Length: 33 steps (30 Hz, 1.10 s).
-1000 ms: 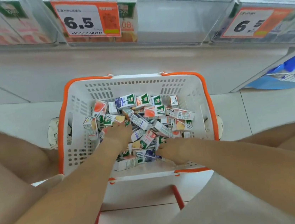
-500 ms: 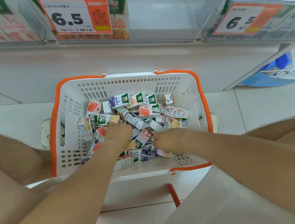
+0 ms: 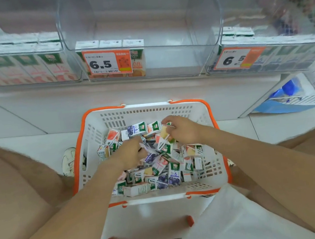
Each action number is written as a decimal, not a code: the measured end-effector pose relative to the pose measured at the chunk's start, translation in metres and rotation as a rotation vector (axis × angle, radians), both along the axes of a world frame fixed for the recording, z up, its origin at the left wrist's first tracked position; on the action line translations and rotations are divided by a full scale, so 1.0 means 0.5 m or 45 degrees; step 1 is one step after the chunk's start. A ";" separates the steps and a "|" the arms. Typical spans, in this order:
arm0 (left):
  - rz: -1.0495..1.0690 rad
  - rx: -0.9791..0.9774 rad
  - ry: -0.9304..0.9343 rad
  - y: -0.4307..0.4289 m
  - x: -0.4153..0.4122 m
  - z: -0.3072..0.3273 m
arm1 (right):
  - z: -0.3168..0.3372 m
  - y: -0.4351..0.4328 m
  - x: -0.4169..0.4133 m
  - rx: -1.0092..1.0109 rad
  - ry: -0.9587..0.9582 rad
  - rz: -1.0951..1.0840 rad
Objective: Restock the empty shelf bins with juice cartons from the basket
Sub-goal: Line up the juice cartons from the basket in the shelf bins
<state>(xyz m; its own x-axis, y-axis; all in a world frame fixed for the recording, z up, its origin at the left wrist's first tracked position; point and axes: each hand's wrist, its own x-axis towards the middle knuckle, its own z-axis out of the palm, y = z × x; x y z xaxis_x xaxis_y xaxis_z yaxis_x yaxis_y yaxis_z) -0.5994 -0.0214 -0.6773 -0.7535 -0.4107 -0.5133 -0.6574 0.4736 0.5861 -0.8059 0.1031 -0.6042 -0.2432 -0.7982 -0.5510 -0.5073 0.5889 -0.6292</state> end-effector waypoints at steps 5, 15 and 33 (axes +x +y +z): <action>0.078 0.104 0.280 -0.038 -0.021 0.154 | 0.093 -0.021 0.018 -0.341 -0.454 -0.731; 0.045 0.069 0.635 -0.097 -0.014 0.430 | 0.262 -0.038 0.040 -0.513 -0.678 -0.569; 0.372 -0.410 0.939 -0.173 -0.060 0.512 | 0.432 -0.125 -0.045 -1.092 0.218 -0.523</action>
